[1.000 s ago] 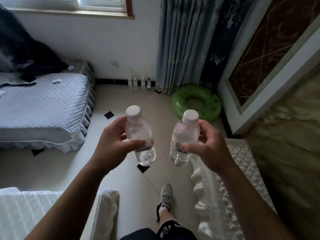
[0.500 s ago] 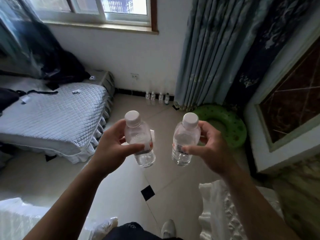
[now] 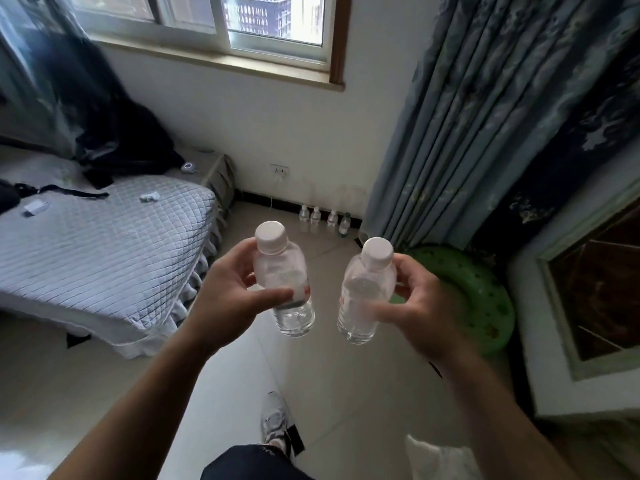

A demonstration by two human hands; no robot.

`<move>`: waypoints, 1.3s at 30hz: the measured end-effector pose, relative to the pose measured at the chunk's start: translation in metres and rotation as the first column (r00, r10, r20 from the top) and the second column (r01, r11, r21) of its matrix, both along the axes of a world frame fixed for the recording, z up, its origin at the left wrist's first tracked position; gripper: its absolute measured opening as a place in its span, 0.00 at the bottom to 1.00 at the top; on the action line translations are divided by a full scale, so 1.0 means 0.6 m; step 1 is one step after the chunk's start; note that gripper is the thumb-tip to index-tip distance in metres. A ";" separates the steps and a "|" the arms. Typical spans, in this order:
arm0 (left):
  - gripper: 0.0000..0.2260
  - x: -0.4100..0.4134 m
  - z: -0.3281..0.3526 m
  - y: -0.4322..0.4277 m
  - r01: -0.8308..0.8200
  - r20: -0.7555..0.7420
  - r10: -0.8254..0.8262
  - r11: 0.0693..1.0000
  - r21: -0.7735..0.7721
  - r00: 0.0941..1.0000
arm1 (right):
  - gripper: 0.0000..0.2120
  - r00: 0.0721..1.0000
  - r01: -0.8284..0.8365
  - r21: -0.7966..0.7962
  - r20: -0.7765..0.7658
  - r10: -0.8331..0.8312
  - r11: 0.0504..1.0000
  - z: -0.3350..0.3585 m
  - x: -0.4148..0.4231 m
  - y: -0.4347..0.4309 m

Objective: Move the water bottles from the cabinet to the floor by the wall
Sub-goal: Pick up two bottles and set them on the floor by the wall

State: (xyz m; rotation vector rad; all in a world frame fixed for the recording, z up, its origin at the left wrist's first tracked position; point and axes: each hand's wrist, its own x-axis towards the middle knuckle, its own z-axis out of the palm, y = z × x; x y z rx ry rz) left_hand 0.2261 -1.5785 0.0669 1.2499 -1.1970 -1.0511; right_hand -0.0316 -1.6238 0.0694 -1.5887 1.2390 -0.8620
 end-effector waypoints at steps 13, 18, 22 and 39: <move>0.31 0.207 0.000 -0.317 0.022 0.016 -0.023 0.999 0.034 1.000 | 0.30 0.998 0.056 0.026 0.016 -0.057 0.998 -0.009 0.207 -0.295; 0.30 0.253 -0.007 -0.419 0.008 -0.021 -0.007 0.999 0.054 1.000 | 0.30 0.999 0.034 0.039 0.004 -0.034 0.999 -0.014 0.249 -0.404; 0.31 0.281 -0.016 -0.505 -0.008 0.009 0.007 0.997 0.073 1.000 | 0.31 1.000 0.002 0.044 -0.003 -0.002 0.999 -0.035 0.278 -0.503; 0.30 0.365 -0.025 -0.926 -0.044 0.020 0.042 0.992 0.122 0.999 | 0.28 0.987 -0.159 0.056 -0.015 0.160 0.986 -0.036 0.390 -0.972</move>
